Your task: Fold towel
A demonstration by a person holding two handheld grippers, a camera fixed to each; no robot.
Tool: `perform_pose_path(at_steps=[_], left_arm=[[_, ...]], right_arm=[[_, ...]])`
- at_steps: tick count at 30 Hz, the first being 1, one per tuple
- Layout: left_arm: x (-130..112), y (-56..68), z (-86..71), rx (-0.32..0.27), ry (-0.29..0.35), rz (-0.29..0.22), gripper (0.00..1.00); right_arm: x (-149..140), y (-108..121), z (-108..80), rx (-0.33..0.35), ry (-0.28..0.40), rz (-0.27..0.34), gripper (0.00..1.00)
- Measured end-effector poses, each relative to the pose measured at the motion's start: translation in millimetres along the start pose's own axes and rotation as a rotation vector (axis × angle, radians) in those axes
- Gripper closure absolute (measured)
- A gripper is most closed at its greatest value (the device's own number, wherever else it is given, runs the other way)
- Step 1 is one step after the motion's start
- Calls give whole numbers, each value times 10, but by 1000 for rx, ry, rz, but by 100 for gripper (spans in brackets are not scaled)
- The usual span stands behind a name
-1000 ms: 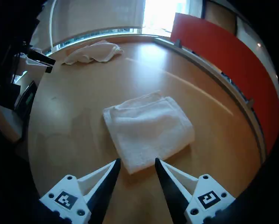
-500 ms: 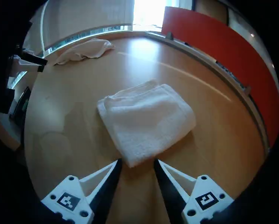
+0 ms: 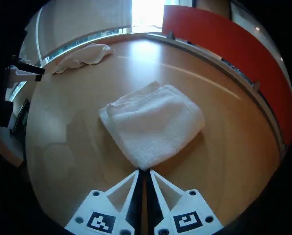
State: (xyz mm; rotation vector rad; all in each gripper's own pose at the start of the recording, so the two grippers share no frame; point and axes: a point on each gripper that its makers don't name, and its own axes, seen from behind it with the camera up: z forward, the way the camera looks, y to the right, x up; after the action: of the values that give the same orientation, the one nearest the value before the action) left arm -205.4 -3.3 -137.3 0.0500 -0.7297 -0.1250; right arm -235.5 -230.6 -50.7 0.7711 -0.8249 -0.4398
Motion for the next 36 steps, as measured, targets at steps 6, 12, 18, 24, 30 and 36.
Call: perform_pose_path(at_steps=[6,12,18,24,30,36], left_arm=[[4,2,-5,-3,1,5,4],[50,17,5,-9,9,9,4],[150,56,5,-18,25,19,4],[278,135,0,-34,44,33,4],[406,233,11,-52,63,47,4],[496,345,39,-70,71,58,4]], right_arm=[[57,61,-52,-13,16,-3,97],[293,165,-230,-29,58,-23,97],[680,319,-470,-52,117,-55,97],[1081,453,-739,-72,171,-86,97],[1335,567,-1015,-81,208,-97,97],[1409,727,-1260,-96,224,-87,97]])
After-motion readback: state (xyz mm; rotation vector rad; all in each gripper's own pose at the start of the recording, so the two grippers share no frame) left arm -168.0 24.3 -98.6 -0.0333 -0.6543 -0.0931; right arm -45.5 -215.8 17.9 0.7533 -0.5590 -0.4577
